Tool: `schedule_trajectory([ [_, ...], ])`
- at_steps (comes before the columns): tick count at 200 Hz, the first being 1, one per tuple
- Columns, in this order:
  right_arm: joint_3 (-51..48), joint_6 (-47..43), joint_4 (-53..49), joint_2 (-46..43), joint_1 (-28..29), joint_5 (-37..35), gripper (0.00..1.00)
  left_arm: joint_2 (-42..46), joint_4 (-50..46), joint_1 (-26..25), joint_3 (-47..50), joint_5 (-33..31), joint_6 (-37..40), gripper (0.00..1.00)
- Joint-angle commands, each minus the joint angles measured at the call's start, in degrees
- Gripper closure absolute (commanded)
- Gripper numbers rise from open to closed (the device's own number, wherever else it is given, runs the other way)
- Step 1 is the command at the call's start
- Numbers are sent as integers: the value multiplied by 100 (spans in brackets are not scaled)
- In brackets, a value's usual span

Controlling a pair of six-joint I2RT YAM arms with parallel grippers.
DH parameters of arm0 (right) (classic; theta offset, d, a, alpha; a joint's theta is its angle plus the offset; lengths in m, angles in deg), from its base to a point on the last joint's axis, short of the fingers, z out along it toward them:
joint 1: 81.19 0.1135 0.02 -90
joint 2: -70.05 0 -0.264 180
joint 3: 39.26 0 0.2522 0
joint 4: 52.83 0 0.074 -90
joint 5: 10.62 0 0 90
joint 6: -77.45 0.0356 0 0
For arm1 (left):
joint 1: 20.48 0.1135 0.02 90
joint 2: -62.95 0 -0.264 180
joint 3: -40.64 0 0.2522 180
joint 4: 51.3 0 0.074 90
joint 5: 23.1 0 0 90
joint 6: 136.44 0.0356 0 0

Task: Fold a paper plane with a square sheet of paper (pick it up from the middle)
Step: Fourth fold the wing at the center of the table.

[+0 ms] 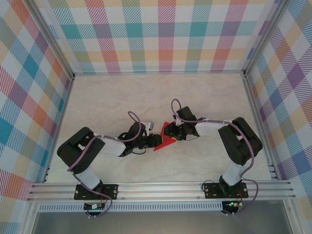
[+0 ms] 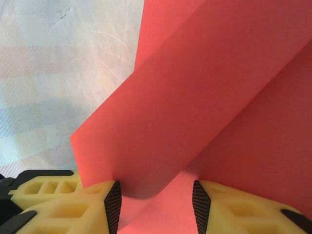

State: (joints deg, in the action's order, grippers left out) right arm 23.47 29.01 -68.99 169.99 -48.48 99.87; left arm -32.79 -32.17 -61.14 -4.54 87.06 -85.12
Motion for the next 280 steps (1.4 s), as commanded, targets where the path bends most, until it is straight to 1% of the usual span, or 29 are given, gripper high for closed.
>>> schedule_trajectory([
  [1,-1,56,-9,128,-23,6,55,-59,-23,50,-181,186,465,64],
  [58,7,120,1,140,-24,18,53,-225,34,50,-203,30,665,65],
  [97,25,168,-32,156,-15,16,50,-292,43,50,-204,-57,839,70],
  [135,34,168,-59,148,-19,15,48,-339,64,50,-230,-80,832,78],
  [164,34,123,-90,15,-27,23,48,-331,1,50,-237,-144,774,89],
  [180,36,60,-103,-161,-28,30,48,-297,-1,50,-209,-158,705,93],
  [206,24,-53,-90,-393,-28,84,48,-260,62,59,-172,-107,494,96],
  [245,-37,-44,-65,-403,-28,161,49,-260,340,129,-100,106,34,97],
  [280,13,-35,-85,-210,-28,200,49,-391,608,191,-9,206,-303,98],
])
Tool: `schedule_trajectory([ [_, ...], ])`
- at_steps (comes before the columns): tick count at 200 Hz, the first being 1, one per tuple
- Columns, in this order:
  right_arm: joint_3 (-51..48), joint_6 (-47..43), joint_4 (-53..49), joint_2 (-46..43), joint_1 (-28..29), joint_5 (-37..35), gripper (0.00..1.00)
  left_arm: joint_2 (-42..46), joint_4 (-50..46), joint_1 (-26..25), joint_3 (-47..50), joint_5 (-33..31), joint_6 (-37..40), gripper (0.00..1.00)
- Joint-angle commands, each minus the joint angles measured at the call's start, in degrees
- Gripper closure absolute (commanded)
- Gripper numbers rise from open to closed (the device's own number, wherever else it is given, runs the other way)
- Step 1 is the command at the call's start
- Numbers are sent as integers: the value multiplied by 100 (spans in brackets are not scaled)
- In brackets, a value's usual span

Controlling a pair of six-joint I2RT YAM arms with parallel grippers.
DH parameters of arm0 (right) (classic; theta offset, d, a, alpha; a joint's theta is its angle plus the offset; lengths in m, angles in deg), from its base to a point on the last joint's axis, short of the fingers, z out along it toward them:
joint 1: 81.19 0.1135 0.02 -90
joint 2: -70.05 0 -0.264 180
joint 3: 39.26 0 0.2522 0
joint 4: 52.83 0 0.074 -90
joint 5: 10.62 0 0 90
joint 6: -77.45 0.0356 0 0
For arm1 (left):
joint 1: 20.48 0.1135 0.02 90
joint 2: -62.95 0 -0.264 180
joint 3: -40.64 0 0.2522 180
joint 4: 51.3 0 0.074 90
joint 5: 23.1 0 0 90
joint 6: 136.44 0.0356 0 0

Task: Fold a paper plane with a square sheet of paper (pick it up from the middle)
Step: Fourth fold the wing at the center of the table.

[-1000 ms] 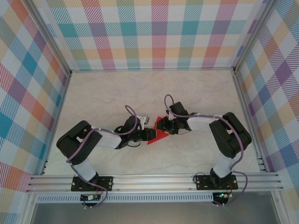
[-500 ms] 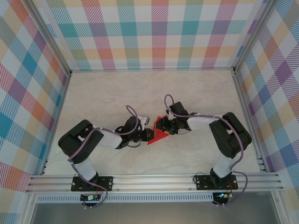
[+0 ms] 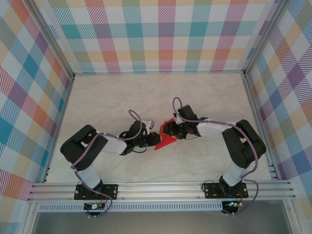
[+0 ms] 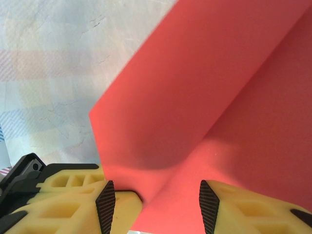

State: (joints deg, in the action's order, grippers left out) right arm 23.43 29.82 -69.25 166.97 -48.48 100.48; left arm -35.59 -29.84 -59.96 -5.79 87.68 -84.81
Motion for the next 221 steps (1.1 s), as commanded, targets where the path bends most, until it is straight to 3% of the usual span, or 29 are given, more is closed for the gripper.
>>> schedule_trajectory([
  [1,19,-120,-59,100,-28,139,49,-112,377,73,113,146,-336,98],
  [143,517,-44,-544,699,-28,-83,48,-459,433,178,70,325,-736,98],
  [221,643,87,-1143,856,-19,-603,48,-294,285,187,40,500,-790,83],
])
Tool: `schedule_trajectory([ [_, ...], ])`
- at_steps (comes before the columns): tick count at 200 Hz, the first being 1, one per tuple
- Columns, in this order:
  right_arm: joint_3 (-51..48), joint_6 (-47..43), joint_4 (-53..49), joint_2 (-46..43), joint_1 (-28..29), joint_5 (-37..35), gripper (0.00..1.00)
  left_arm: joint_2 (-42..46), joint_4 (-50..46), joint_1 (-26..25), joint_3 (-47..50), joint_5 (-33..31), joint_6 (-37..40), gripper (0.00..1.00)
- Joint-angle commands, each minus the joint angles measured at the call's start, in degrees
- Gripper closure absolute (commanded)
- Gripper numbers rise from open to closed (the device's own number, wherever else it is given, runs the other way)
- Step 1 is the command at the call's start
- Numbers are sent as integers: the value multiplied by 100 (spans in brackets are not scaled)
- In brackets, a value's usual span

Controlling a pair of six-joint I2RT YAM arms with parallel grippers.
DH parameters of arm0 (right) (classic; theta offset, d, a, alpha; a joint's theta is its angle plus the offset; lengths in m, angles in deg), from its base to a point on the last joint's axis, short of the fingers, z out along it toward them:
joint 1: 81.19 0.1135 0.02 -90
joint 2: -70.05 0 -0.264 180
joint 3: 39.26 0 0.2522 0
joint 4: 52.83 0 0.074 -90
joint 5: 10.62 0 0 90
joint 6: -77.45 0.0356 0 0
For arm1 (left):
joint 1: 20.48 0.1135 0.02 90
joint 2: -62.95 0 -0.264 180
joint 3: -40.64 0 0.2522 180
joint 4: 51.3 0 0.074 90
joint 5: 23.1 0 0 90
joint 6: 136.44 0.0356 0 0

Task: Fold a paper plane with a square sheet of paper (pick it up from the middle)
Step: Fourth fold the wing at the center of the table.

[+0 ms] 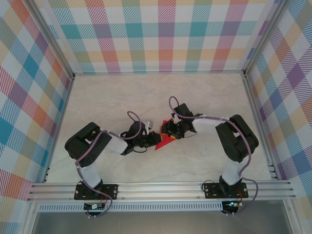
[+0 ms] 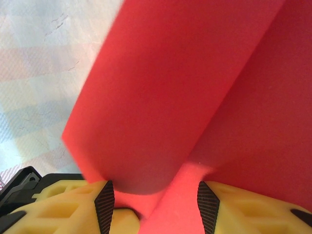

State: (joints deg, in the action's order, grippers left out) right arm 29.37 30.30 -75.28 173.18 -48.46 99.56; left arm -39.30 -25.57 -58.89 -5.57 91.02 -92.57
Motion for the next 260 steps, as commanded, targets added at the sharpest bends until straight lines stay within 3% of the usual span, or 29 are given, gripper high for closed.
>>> schedule_trajectory([
  [1,49,39,-548,239,-21,-518,48,85,-146,80,19,164,-17,83],
  [56,188,237,-877,430,-20,-767,46,329,-371,80,111,232,-17,74],
  [132,234,353,-985,519,-21,-829,46,613,-721,80,280,114,158,79],
  [212,339,608,-1447,673,-14,-1223,49,1909,-1310,80,413,-475,325,70],
  [260,444,685,-1648,806,-11,-1334,49,1972,-1051,54,442,-413,291,67],
])
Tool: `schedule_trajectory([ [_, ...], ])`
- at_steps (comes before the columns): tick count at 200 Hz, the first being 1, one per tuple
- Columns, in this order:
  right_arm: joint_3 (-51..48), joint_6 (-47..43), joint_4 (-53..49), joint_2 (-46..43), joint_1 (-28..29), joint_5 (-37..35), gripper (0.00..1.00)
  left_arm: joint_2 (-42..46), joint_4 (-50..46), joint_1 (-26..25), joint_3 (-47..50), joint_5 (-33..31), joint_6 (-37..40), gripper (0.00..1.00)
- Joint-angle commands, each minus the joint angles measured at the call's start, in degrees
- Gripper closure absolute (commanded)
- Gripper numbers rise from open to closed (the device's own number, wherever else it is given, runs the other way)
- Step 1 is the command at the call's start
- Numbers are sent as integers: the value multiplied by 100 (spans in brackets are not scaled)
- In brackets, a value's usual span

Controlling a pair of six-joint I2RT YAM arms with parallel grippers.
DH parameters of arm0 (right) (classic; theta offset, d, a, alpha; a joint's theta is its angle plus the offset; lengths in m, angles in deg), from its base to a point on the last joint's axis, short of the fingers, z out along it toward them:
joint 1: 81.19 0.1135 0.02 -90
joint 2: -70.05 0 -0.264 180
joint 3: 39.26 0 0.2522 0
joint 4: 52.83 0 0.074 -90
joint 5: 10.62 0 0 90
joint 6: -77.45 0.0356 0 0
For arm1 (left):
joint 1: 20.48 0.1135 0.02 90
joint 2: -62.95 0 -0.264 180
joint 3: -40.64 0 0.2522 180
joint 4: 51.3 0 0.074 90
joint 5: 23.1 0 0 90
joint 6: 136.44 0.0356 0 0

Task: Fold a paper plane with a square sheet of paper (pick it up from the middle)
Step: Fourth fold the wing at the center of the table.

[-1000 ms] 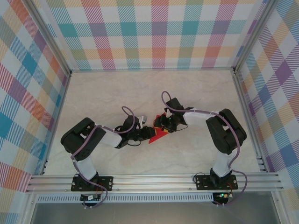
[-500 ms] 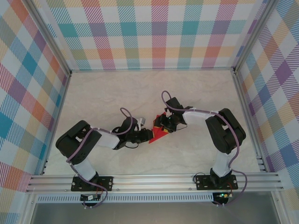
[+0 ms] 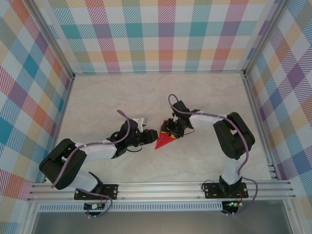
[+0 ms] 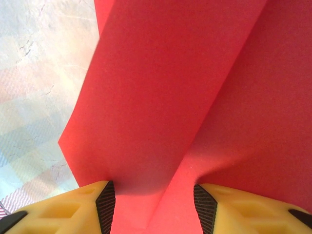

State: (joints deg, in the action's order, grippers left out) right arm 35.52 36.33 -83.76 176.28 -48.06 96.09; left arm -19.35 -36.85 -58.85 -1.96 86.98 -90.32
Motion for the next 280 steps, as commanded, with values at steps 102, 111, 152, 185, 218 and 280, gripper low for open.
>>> schedule_trajectory([
  [102,-151,327,-1142,596,-51,-1328,58,-576,614,-52,-102,80,-68,78],
  [111,-151,355,-1174,607,-52,-1337,60,-668,692,-76,-113,153,-77,80],
  [152,-178,375,-1253,645,-44,-1381,62,-985,938,-167,-249,272,-138,86],
  [185,-169,341,-1291,653,-47,-1391,61,-1246,974,-223,-415,376,-134,86],
  [218,-160,321,-1287,637,-47,-1346,59,-1400,804,-228,-524,354,-88,86],
  [280,-151,315,-1297,627,-51,-1345,57,-1596,247,-232,-706,78,-24,90],
])
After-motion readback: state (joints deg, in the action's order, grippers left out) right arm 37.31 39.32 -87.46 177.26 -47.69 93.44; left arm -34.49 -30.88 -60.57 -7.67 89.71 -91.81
